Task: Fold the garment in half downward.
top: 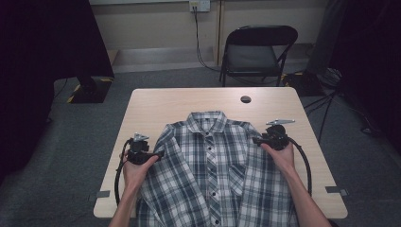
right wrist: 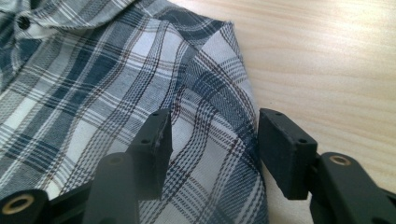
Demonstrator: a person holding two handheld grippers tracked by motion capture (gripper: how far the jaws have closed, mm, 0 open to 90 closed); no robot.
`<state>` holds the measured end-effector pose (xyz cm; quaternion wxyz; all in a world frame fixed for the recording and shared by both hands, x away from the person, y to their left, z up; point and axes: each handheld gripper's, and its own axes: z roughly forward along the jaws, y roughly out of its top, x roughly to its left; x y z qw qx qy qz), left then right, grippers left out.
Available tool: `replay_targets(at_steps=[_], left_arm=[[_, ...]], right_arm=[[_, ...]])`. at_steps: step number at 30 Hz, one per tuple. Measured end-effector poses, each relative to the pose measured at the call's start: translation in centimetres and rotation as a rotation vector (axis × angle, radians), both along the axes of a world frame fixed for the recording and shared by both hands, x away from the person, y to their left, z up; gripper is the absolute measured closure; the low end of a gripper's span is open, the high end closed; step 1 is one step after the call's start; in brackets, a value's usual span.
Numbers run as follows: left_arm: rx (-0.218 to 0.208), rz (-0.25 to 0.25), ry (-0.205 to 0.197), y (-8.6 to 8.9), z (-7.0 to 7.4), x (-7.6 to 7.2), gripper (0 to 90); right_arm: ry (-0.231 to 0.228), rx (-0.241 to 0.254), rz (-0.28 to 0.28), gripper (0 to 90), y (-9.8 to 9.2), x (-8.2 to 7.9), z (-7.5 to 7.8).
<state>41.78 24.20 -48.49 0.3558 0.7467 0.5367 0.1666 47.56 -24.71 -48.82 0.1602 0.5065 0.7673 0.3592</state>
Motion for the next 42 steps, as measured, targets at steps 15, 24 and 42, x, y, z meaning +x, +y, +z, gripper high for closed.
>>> replay_targets(at_steps=[15,24,42], left_arm=[[0.015,0.004,0.02,0.0,-0.7,-0.1,47.0],[0.051,0.017,0.005,-0.6,-0.7,-0.2,70.7],[-0.04,0.031,0.006,-0.4,-0.4,-0.6,85.7]], right_arm=[[0.037,0.021,-0.017,65.0,-0.5,0.1,-0.6],[0.05,0.015,-0.027,86.4,0.1,-0.3,-0.5],[0.023,0.068,-0.028,86.8,-0.1,-0.8,0.4]])
